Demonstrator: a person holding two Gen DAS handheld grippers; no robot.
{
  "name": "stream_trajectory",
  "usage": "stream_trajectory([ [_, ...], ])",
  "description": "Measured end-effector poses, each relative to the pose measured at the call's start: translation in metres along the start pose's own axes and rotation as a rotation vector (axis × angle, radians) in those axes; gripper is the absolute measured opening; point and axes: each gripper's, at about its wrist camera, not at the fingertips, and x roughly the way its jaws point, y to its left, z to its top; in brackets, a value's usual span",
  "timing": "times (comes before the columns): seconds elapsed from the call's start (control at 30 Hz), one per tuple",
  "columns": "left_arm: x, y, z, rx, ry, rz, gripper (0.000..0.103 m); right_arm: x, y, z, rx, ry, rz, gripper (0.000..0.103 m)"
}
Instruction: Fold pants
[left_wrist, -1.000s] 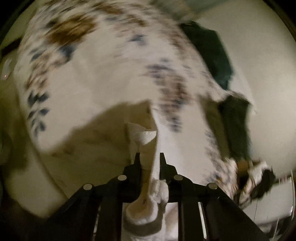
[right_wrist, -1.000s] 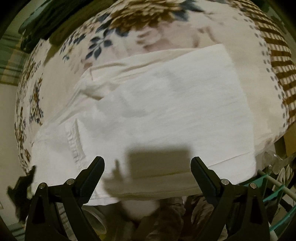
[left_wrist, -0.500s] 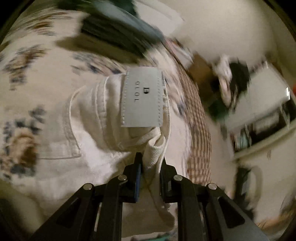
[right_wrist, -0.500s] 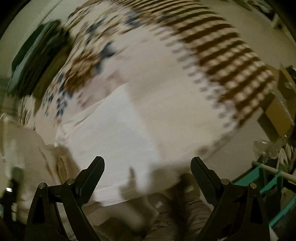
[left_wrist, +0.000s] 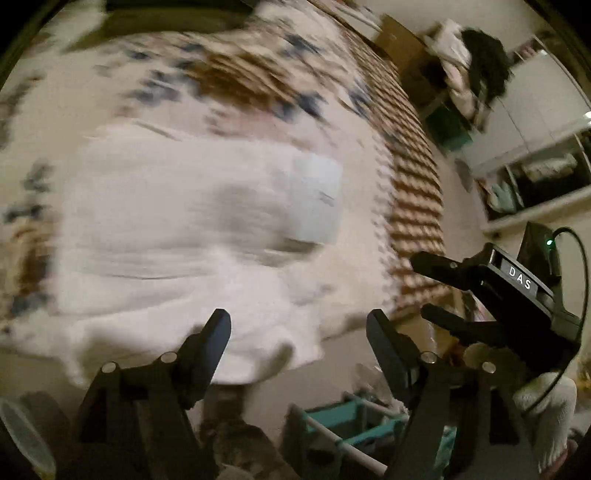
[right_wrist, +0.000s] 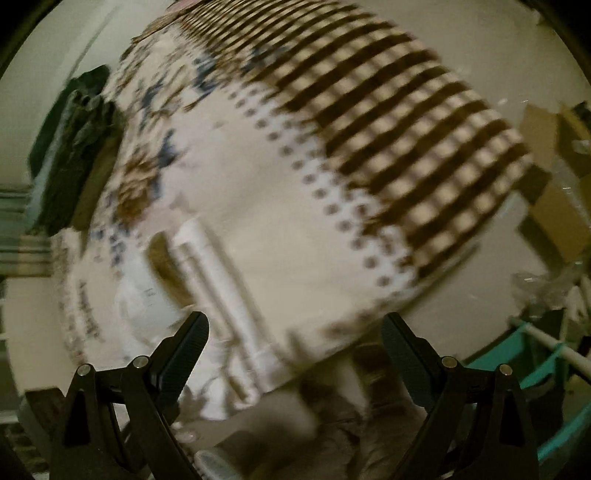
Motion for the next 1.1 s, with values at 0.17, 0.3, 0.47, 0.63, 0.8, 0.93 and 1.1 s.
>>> stream_trajectory([
  [0.17,-0.031,0.073,0.006,-0.159,-0.085,0.170,0.074,0.033,0.047,-0.001,-0.090,0.117,0.113,0.096],
  [0.3,-0.022,0.119,0.008,-0.261,-0.070,0.268,0.074,0.070,0.064,-0.004,-0.114,0.197,0.091,0.075],
  [0.47,-0.010,0.132,0.008,-0.294,-0.061,0.294,0.074,0.090,0.071,-0.018,-0.141,0.239,0.070,0.011],
  [0.63,-0.008,0.133,0.002,-0.307,-0.051,0.283,0.074,0.046,0.092,-0.038,-0.232,0.156,0.086,0.008],
  [0.8,-0.010,0.133,0.003,-0.314,-0.041,0.267,0.074,0.013,0.098,-0.064,-0.258,0.171,0.085,0.007],
  [0.93,-0.010,0.135,0.006,-0.303,-0.039,0.263,0.074,0.032,0.064,-0.079,-0.206,0.254,0.005,0.008],
  [1.1,-0.015,0.140,0.011,-0.294,-0.051,0.261,0.074,0.063,0.034,-0.064,-0.100,0.315,-0.038,0.066],
])
